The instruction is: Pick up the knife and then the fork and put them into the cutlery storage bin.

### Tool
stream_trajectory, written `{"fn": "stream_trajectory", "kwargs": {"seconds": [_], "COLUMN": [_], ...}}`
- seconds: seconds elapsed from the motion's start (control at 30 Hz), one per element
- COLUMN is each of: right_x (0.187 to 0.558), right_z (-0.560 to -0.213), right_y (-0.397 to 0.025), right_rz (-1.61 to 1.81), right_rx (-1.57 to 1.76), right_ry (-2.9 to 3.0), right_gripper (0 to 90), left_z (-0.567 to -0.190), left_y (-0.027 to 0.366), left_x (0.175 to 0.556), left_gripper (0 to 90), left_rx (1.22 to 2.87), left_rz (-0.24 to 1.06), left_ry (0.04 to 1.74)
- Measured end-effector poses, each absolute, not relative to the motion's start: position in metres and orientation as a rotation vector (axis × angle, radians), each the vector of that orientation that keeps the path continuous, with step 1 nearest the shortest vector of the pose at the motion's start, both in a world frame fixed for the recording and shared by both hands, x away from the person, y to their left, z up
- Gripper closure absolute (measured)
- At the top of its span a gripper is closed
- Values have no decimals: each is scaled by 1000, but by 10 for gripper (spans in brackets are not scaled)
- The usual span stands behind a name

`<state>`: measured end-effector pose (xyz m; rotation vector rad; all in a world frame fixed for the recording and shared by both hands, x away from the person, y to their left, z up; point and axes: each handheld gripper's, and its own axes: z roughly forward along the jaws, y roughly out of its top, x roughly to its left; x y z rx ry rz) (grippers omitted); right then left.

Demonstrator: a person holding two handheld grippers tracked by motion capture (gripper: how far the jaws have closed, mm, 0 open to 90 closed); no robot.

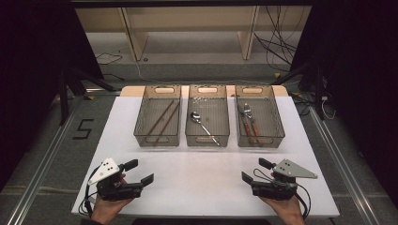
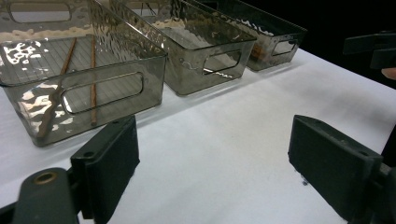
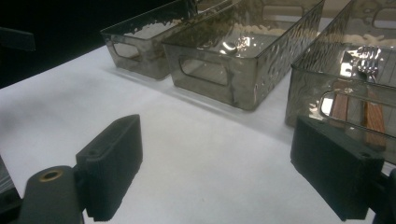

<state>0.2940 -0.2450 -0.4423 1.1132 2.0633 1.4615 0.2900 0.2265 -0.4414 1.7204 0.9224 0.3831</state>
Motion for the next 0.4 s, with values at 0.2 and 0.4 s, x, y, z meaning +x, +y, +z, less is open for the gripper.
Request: {"fn": "stream_trajectory", "kwargs": {"seconds": [0.2,0.4], "right_x": [294,294], "right_z": [-442,-441], "right_y": [-245,-245], "right_rz": [1459,1455], "right_rx": [1105,1105], "right_ry": [2058,2057], "right_gripper": [173,172], "left_z": [-441,-441], "left_y": [227,227], "left_x": [290,290], "left_gripper": [158,158], "left_rx": [1720,1721], "left_rz": [383,383], "left_ry": [922,922]}}
